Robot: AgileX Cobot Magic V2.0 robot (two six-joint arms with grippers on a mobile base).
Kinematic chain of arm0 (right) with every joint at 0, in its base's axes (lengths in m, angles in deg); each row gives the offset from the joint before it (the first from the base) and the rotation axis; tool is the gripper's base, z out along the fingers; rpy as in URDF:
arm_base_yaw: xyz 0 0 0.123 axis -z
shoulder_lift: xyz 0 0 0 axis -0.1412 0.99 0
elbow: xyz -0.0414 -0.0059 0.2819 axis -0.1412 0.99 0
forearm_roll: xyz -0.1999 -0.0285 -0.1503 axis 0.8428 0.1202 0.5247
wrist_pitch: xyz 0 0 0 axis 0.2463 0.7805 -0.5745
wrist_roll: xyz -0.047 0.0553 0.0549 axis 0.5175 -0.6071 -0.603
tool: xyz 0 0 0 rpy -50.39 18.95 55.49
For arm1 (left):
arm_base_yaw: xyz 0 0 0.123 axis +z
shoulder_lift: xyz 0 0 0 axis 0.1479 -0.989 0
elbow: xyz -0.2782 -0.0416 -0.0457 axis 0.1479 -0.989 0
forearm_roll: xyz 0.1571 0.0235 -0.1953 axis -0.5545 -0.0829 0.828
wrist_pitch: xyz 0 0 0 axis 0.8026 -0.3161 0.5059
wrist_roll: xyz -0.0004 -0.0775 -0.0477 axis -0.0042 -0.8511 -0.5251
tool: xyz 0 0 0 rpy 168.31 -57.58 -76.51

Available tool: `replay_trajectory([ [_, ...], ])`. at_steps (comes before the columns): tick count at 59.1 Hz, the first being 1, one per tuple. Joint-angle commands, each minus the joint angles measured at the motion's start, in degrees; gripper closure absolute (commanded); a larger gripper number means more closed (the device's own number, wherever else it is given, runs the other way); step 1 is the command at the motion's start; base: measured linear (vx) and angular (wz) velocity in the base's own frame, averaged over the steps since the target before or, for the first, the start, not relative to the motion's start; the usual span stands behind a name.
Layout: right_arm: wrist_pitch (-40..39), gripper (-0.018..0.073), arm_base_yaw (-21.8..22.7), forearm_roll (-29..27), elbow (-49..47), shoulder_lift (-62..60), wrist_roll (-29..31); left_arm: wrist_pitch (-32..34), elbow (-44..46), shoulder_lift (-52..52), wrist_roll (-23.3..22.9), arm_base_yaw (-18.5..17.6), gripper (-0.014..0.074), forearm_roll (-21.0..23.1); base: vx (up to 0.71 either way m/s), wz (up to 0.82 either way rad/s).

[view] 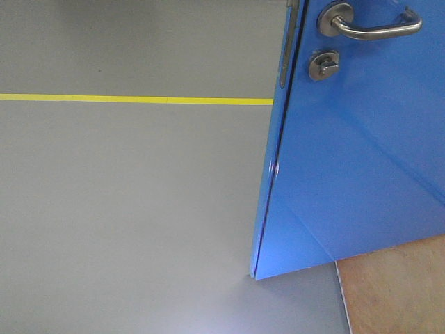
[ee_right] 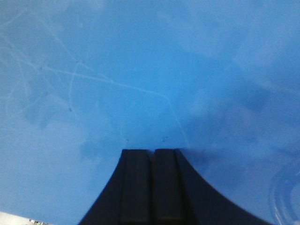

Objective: Move to blue door and open it

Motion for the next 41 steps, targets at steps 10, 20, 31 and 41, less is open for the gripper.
replay_trajectory([
  [10,-5.10,0.0561,0.14,-0.90,-1.87,-1.71,0.60,4.62,1.71,0.80,-0.37,-0.46,0.0524,0.10,0.22,0.03],
  [20,-5.10,0.0561,0.14,-0.90,-1.87,-1.71,0.60,4.62,1.71,0.80,-0.37,-0.46,0.0524,0.10,0.21,0.07],
  [31,-5.10,0.0561,0.14,-0.90,-1.87,-1.71,0.60,4.62,1.71,0.80,-0.37,-0.46,0.0524,0.10,0.19,0.07],
  [41,-5.10,0.0561,0.14,-0.90,-1.87,-1.71,0.60,4.62,1.71,0.80,-0.37,-0.46,0.0524,0.10,0.19,0.06],
])
